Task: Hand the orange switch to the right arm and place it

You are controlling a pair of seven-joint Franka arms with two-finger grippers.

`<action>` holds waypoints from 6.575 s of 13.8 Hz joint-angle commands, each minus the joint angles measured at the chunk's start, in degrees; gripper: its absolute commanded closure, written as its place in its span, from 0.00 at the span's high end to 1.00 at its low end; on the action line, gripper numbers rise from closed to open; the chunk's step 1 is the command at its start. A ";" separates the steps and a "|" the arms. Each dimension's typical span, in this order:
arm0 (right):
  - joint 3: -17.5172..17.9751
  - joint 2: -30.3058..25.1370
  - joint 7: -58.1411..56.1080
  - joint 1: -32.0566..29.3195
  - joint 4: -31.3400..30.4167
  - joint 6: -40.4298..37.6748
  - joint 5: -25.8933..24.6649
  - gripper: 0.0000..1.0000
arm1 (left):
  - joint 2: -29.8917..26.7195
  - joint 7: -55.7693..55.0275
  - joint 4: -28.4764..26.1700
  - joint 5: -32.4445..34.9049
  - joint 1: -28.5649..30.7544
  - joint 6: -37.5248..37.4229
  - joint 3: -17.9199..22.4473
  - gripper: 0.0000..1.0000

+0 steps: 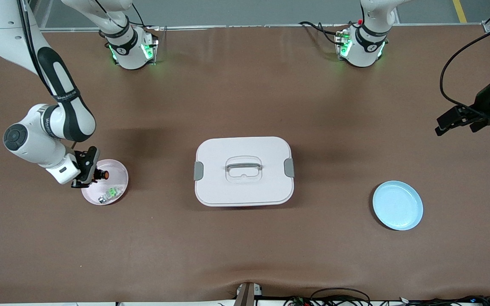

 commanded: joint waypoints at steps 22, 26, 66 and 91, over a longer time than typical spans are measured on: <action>0.22 5.15 -0.25 -1.02 -1.52 8.02 4.01 0.12 | -1.80 -0.38 4.89 2.01 -19.60 -3.54 17.15 1.00; 0.22 5.68 -0.43 -1.11 -1.00 7.05 6.05 1.00 | -2.85 -0.38 3.93 1.48 -18.81 -3.72 17.15 1.00; -0.48 -9.79 91.68 2.94 43.99 -56.59 -5.37 1.00 | 0.40 0.59 8.14 1.57 -19.34 -12.16 16.71 1.00; -7.17 -23.59 88.17 6.80 34.95 -69.87 -3.26 1.00 | 0.40 0.68 8.05 1.57 -19.34 -12.24 16.71 1.00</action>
